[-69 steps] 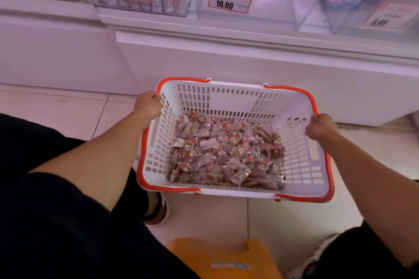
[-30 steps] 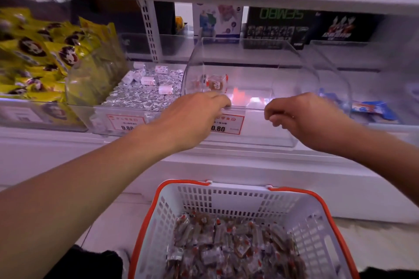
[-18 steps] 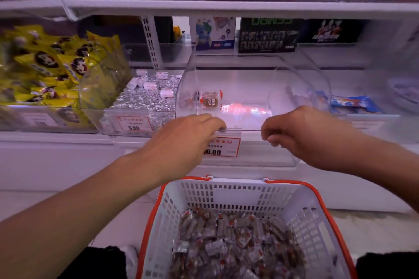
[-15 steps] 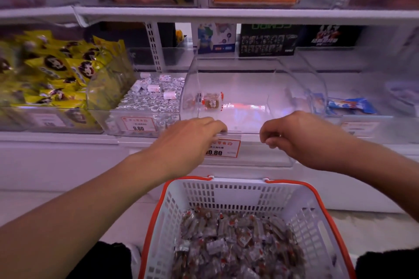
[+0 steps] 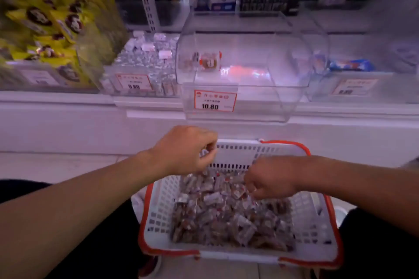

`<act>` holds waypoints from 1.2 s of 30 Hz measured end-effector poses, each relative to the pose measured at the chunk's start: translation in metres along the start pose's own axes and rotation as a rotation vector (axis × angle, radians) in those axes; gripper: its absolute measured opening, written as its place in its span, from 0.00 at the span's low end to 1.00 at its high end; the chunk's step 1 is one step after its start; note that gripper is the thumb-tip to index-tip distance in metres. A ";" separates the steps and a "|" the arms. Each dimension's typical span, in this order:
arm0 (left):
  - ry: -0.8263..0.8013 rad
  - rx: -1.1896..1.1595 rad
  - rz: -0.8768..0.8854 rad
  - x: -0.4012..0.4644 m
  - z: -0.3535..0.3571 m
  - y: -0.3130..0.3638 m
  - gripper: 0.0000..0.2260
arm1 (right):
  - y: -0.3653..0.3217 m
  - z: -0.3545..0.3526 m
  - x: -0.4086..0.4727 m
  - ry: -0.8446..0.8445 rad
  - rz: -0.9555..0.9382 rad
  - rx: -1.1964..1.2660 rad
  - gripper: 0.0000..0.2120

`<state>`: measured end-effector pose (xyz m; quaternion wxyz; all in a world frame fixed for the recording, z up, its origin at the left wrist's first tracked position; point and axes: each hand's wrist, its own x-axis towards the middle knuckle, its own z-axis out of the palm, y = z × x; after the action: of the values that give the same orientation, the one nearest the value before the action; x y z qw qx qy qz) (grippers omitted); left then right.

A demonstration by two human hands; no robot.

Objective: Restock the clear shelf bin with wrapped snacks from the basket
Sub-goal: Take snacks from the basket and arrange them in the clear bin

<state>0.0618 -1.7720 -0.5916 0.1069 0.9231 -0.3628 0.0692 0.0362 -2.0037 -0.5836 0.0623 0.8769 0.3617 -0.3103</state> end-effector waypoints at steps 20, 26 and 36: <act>-0.811 -0.176 -0.888 -0.101 0.269 0.005 0.22 | 0.004 0.231 0.167 -0.132 0.341 0.499 0.30; -0.654 -0.445 -0.899 -0.107 0.255 -0.019 0.14 | 0.014 0.226 0.170 -0.092 0.236 0.680 0.07; -0.560 -0.803 -1.022 -0.083 0.218 -0.023 0.36 | 0.026 0.173 0.133 0.053 0.386 1.298 0.08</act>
<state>0.0281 -1.7552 -0.8229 0.3607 0.8503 0.1048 -0.3687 0.0400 -2.0016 -0.8030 -0.4315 0.7927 -0.0595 -0.4265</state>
